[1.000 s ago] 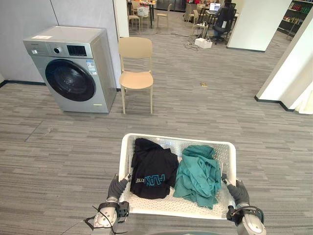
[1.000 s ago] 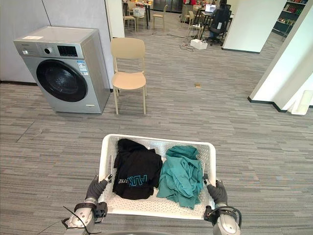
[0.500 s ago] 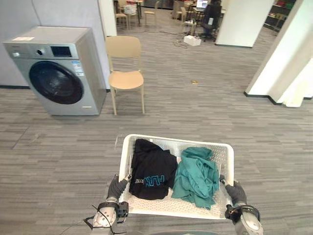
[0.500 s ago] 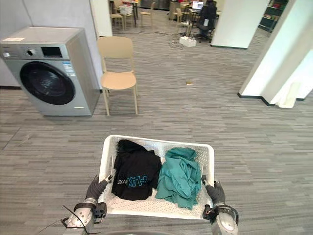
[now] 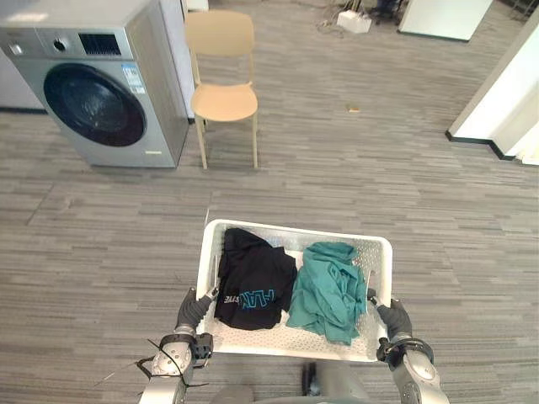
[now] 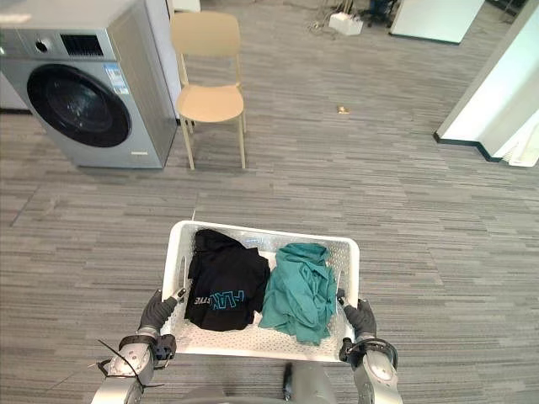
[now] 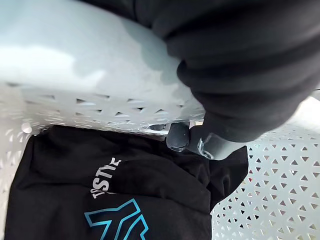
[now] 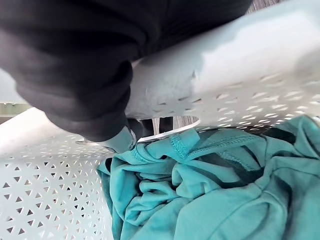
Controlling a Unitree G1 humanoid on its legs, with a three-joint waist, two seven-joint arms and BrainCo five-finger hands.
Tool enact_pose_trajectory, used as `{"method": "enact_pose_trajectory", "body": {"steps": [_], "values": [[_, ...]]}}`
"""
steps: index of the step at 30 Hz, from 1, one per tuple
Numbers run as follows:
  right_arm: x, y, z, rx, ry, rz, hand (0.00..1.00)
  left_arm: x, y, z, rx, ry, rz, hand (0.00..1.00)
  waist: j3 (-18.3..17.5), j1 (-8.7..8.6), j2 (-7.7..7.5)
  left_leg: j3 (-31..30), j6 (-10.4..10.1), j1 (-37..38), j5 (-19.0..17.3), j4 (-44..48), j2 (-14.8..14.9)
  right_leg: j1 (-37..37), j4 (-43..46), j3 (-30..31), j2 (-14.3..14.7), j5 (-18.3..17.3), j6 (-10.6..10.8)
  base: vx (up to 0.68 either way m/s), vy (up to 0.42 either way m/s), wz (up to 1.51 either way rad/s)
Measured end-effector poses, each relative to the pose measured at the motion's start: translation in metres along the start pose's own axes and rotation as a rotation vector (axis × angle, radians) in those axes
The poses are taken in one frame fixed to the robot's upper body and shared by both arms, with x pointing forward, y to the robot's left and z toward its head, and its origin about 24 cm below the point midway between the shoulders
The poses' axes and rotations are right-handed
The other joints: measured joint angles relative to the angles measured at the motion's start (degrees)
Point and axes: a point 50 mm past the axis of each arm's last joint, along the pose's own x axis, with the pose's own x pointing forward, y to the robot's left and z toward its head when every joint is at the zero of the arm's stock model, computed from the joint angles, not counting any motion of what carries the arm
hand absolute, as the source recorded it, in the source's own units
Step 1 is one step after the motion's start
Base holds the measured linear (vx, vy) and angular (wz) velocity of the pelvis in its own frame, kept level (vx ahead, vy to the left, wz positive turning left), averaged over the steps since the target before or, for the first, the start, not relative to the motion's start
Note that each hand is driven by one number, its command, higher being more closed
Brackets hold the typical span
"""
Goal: Pick up the laundry basket with both hands and put the clothes into the washing machine.
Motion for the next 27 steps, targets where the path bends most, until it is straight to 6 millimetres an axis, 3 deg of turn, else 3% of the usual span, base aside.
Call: {"method": "enact_pose_trajectory", "body": {"steps": [1,2,3,4,6,7,9,10,11,12,14,15,16,18,19,20,21,22,23,25,27], "values": [[-0.002,-0.004,-0.001,-0.002,0.004,-0.012,1.0,0.0,-0.004,-0.001,0.001,0.004,-0.014,1.0,0.0,-1.06,-0.05,-2.7,-0.8,1.0,-1.8,0.5,0.8,0.3,-3.0,0.5,0.4,4.5,-0.6,0.48,-0.3,1.25],[-0.006,-0.01,-0.005,-0.009,0.018,-0.024,1.0,-0.001,-0.008,-0.006,-0.003,0.024,-0.024,1.0,-0.7,-1.73,1.29,-5.1,-1.8,2.2,-4.3,2.5,3.5,1.5,-0.4,0.2,3.0,7.1,-4.0,0.5,-0.314,1.24],[-0.008,-0.012,-0.006,-0.007,0.024,-0.033,1.0,0.0,-0.011,-0.007,-0.015,0.03,-0.029,1.0,-0.5,-2.07,3.1,-6.3,-2.3,1.5,-4.3,7.6,4.6,2.3,1.4,-2.1,3.9,3.9,-4.8,0.65,-0.376,1.22],[-0.008,-0.015,-0.002,-0.018,0.015,-0.036,1.0,0.001,-0.013,-0.006,-0.023,0.031,-0.031,1.0,0.4,-2.68,4.87,-7.9,-3.4,-4.3,-1.6,23.0,5.6,4.5,3.6,-5.4,5.3,1.1,-6.8,0.59,-0.308,0.74],[-0.006,-0.012,0.004,-0.038,0.001,-0.012,1.0,-0.002,-0.012,-0.009,-0.047,0.041,-0.012,1.0,2.1,0.71,6.59,-6.4,-4.5,-11.1,12.7,45.8,7.3,11.7,4.6,-4.6,8.4,-3.4,-10.3,0.69,-0.318,0.07],[-0.002,-0.01,0.009,-0.04,-0.015,-0.006,1.0,-0.002,-0.014,-0.009,-0.054,0.037,-0.012,1.0,2.6,1.9,7.0,-5.4,-4.3,-13.8,12.2,53.0,7.5,15.5,3.4,-4.1,9.3,-4.6,-11.1,0.65,-0.267,-0.12],[0.004,-0.008,0.019,-0.039,-0.046,0.005,1.0,-0.002,-0.013,-0.001,-0.059,0.004,-0.01,1.0,3.5,2.82,5.67,-1.7,-3.1,-21.4,11.0,58.3,5.6,23.2,-0.4,-2.0,8.7,-6.1,-11.4,0.54,-0.216,0.08],[0.007,-0.007,0.023,-0.046,-0.059,0.012,1.0,-0.002,-0.013,0.0,-0.068,-0.004,-0.008,1.0,3.6,3.5,5.49,-0.3,-3.4,-23.4,10.4,56.6,4.9,24.9,-1.6,-1.2,8.4,-6.1,-11.4,0.53,-0.183,-0.18],[0.013,-0.004,0.032,-0.059,-0.087,0.029,1.0,-0.002,-0.012,0.004,-0.09,-0.021,0.004,1.0,3.7,4.52,5.05,2.4,-4.4,-26.6,9.3,48.7,3.3,28.0,-4.2,0.2,7.4,-6.1,-11.5,0.5,-0.132,-0.43],[0.018,-0.002,0.041,-0.073,-0.113,0.042,1.0,-0.001,-0.013,0.006,-0.11,-0.037,0.016,1.0,3.6,5.49,4.96,4.2,-5.1,-28.0,9.2,35.0,1.7,30.3,-6.3,1.2,6.2,-6.4,-11.1,0.6,-0.125,-0.49],[0.022,0.001,0.049,-0.084,-0.137,0.058,1.0,-0.001,-0.013,0.009,-0.126,-0.057,0.027,1.0,3.3,5.42,5.52,5.8,-8.4,-28.1,12.6,10.8,0.3,33.7,-8.8,2.5,5.4,-7.6,-9.6,0.65,-0.057,-0.35],[0.023,0.0,0.051,-0.09,-0.143,0.059,1.0,-0.003,-0.014,0.01,-0.142,-0.06,0.033,1.0,2.5,5.48,6.72,6.0,-9.4,-27.6,16.1,-1.4,0.3,35.7,-9.5,3.1,5.9,-9.1,-7.0,0.57,0.013,-0.34],[0.022,-0.001,0.05,-0.094,-0.141,0.058,1.0,-0.004,-0.015,0.008,-0.144,-0.056,0.034,1.0,2.2,5.43,7.14,6.5,-8.9,-27.7,17.2,-3.6,0.3,36.7,-9.2,3.6,5.8,-10.4,-5.5,0.6,0.075,-0.55],[0.017,-0.004,0.039,-0.1,-0.104,0.047,1.0,-0.01,-0.014,-0.002,-0.145,-0.015,0.044,1.0,0.4,5.14,5.98,10.0,-3.3,-26.0,27.9,1.5,-1.0,37.7,1.9,5.8,2.7,-15.7,-1.2,0.68,0.127,-0.47],[0.015,-0.005,0.036,-0.096,-0.094,0.04,1.0,-0.009,-0.014,-0.003,-0.139,-0.011,0.038,1.0,0.2,4.6,5.65,10.3,-3.4,-24.9,27.8,3.0,-1.5,36.3,8.4,5.9,1.6,-15.8,-1.0,0.74,0.104,-0.08],[0.011,-0.006,0.029,-0.077,-0.074,0.026,1.0,-0.007,-0.013,-0.002,-0.113,-0.005,0.026,1.0,0.1,3.9,2.34,11.5,-2.4,-22.2,25.2,3.8,-4.6,31.6,22.3,5.6,-1.5,-12.1,1.2,0.6,0.065,0.19],[0.01,-0.007,0.026,-0.062,-0.066,0.015,1.0,-0.007,-0.012,-0.002,-0.099,-0.005,0.017,1.0,0.1,3.25,1.17,11.2,-2.1,-20.6,24.0,3.6,-5.9,29.5,28.5,5.3,-2.4,-7.1,0.9,0.73,0.04,0.48],[0.008,-0.008,0.019,-0.035,-0.046,-0.004,1.0,-0.005,-0.012,0.0,-0.077,-0.006,0.004,1.0,0.1,1.88,-0.32,10.0,-1.6,-16.9,22.4,2.0,-7.4,25.5,37.8,4.6,-3.9,4.1,0.0,0.7,0.017,0.48],[0.007,-0.008,0.016,-0.034,-0.039,-0.004,1.0,-0.003,-0.012,0.001,-0.069,-0.004,0.003,1.0,0.3,1.88,-0.26,9.1,-1.5,-13.1,21.2,0.0,-7.6,20.8,45.2,3.6,-4.8,1.9,-2.6,0.67,0.017,0.34],[0.004,-0.009,0.016,-0.029,-0.043,-0.01,1.0,0.0,-0.013,0.004,-0.054,-0.011,-0.007,1.0,0.9,1.71,1.33,7.2,-1.2,-6.7,19.0,-3.1,-6.8,15.6,48.4,1.3,-4.6,-3.3,-5.9,0.57,0.029,0.23],[-0.002,-0.01,0.017,-0.009,-0.06,-0.028,1.0,0.002,-0.016,0.008,-0.041,-0.024,-0.026,1.0,1.2,1.51,2.79,4.9,-0.5,-1.5,15.9,-4.9,-5.1,10.7,42.7,-0.2,-3.3,-7.7,-5.8,0.53,-0.021,0.43]]}}
